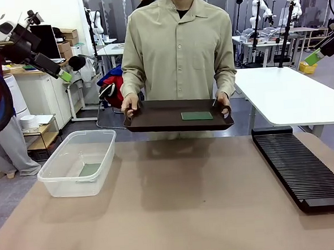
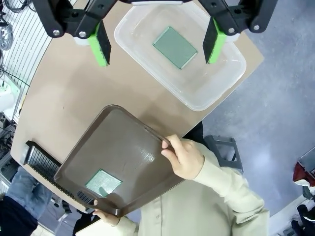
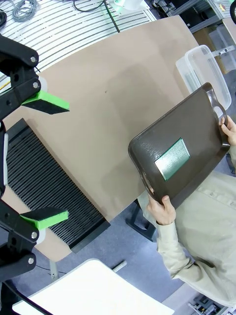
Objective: Sort PCBs into racks and boxes based on the side picked up.
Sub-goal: Pick up the Blank PCB handed by the Human.
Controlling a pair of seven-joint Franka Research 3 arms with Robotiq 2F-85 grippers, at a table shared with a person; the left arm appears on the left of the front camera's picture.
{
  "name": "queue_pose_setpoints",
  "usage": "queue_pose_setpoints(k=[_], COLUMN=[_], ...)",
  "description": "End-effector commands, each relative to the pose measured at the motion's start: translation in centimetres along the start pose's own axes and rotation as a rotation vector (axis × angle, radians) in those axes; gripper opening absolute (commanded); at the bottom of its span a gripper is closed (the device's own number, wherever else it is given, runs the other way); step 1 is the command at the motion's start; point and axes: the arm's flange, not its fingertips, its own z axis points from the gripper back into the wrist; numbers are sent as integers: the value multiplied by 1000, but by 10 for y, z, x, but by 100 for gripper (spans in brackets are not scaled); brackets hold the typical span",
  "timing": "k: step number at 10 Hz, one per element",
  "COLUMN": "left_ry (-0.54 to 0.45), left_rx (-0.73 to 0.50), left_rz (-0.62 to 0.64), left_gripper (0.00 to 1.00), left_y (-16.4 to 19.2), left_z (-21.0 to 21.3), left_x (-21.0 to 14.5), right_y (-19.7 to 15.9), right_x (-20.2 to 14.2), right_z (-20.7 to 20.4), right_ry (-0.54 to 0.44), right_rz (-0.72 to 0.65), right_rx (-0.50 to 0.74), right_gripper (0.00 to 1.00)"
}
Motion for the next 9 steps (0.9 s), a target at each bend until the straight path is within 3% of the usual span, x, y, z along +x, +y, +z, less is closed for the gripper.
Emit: queue_pose_setpoints(k=[1,6,9], left_ry=[42,105,80], left_rx=[-37,-79,-57], left_rz=[8,-85,-123], left_gripper=[100,100,100], left_y=[-10,-42,-45], left_z=[12,33,35], left_x=[16,32,33], right_y=[0,0,0], right_x=[-1,-1,-1], right_z=[0,0,0], right_ry=[1,1,1], right_rz=[0,0,0], right_rx=[2,2,2], right_gripper=[100,100,100])
